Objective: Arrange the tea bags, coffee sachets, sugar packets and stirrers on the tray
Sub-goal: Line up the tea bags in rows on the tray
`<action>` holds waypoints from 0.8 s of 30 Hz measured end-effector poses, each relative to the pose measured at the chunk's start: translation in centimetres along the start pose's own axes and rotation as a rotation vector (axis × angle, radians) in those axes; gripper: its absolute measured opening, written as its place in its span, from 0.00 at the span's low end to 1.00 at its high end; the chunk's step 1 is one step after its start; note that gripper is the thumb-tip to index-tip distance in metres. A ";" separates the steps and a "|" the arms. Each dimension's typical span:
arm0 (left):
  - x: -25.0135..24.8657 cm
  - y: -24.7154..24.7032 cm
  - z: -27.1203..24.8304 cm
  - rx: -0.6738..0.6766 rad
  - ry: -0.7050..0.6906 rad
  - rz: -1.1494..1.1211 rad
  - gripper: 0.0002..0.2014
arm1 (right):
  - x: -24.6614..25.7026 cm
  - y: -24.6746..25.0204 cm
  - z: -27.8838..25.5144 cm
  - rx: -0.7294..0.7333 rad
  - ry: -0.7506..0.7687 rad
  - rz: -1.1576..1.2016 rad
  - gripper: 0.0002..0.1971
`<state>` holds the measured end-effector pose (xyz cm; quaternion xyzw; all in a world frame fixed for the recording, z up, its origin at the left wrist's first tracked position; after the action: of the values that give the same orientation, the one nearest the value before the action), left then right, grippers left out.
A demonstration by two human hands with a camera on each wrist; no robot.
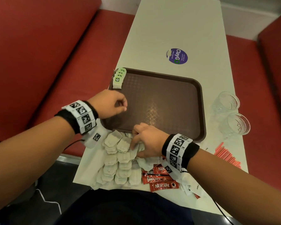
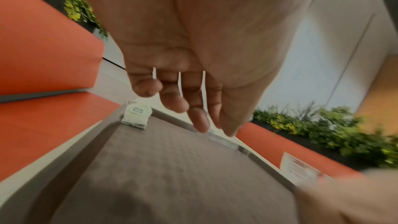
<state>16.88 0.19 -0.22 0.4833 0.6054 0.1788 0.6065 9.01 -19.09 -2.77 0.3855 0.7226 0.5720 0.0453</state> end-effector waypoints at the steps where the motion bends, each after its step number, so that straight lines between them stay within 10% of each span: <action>1: -0.3 -0.7 -1.1 0.061 -0.040 0.013 0.04 | 0.0 0.0 0.0 -0.020 -0.001 0.006 0.11; 11: -0.7 -5.9 -5.7 0.438 -0.261 0.131 0.19 | -0.7 0.9 -0.5 -0.166 -0.185 0.236 0.06; 18: -0.3 -5.9 -5.7 0.402 -0.249 0.123 0.19 | -1.6 1.5 -0.1 -0.306 -0.278 0.444 0.13; 24: -0.8 -3.2 -4.7 0.108 -0.227 -0.034 0.06 | -2.1 2.1 0.7 -0.317 -0.264 0.522 0.12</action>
<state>11.26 -0.20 -1.42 0.5220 0.5498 0.0801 0.6471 11.90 -19.73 -1.97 0.6167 0.4894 0.6146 0.0498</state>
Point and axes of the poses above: each hand's wrist, its own z-axis towards the middle knuckle, its own y-axis out of the back of the hand, x = y × z, the point moved 3 cm from there along z, towards the middle knuckle, and after that the axes turned 6 degrees about -z, right-handed, at the moved point
